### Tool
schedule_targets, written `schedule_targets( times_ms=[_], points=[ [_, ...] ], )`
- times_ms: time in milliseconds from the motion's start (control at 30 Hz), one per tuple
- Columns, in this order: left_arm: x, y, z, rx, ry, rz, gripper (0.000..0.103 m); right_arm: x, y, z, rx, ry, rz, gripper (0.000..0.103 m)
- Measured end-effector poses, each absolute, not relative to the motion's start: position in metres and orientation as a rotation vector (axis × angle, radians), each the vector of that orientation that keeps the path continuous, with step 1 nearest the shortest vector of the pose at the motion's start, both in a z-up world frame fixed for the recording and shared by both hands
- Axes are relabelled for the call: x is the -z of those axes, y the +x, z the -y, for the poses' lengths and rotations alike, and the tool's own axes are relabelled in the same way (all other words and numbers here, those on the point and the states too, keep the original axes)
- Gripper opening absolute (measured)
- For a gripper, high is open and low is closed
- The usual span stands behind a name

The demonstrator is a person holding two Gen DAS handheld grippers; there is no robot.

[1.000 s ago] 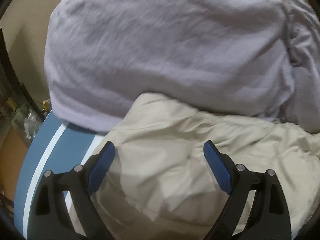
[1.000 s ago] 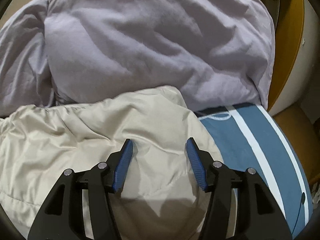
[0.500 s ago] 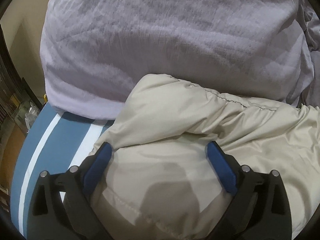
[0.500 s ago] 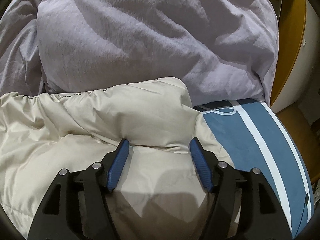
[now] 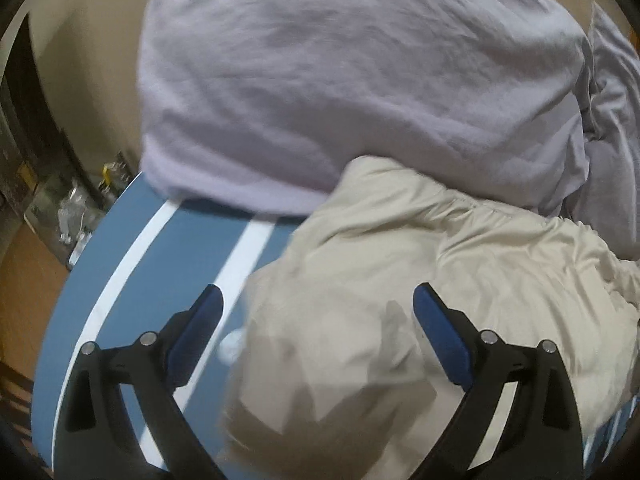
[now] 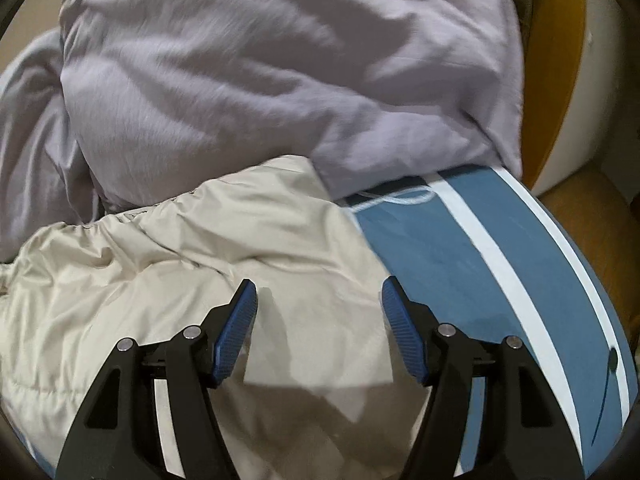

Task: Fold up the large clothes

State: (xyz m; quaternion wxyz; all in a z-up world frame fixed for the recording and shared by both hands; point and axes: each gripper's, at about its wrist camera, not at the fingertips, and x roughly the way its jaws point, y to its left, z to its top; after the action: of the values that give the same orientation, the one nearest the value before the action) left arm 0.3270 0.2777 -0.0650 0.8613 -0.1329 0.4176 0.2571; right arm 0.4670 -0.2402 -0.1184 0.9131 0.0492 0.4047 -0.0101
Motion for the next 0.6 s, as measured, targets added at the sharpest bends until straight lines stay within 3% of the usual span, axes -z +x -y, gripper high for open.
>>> schedule_targets(
  times_ms=[267, 600],
  points=[
    [0.074, 0.272, -0.286, -0.513, -0.455, -0.924, 0.095, 0.134, 0.432, 0.29, 0.003, 0.332, -0.969, 0.077],
    [0.109, 0.28, -0.268, -0.425, -0.651, -0.978, 0.095, 0.16, 0.43, 0.307, -0.094, 0.631, -1.072, 0.077]
  ],
)
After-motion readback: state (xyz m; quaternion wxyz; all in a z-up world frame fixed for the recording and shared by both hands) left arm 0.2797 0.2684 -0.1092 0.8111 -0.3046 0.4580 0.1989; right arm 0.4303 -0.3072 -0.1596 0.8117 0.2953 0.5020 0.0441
